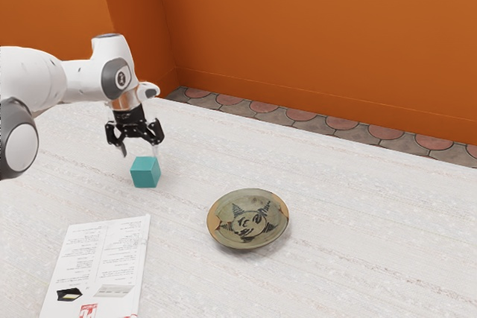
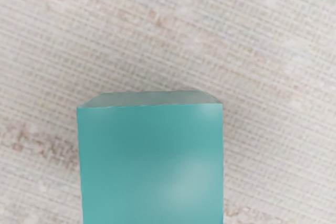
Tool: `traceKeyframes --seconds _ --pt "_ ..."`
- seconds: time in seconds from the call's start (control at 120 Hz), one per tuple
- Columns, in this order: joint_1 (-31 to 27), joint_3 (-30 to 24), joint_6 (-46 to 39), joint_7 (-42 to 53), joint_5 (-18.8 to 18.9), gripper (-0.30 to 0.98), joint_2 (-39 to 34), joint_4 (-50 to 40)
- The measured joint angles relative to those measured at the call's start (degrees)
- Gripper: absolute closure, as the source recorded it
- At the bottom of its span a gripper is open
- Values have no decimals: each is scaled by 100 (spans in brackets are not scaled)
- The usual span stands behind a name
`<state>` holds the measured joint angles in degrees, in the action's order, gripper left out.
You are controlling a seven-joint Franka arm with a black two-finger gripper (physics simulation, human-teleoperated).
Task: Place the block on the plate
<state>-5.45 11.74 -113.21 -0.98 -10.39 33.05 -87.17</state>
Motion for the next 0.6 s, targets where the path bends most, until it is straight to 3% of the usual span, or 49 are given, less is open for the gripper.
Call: traceKeyframes --seconds 0.6 --pt "-9 47 -553 -208 -89 0 723 181"
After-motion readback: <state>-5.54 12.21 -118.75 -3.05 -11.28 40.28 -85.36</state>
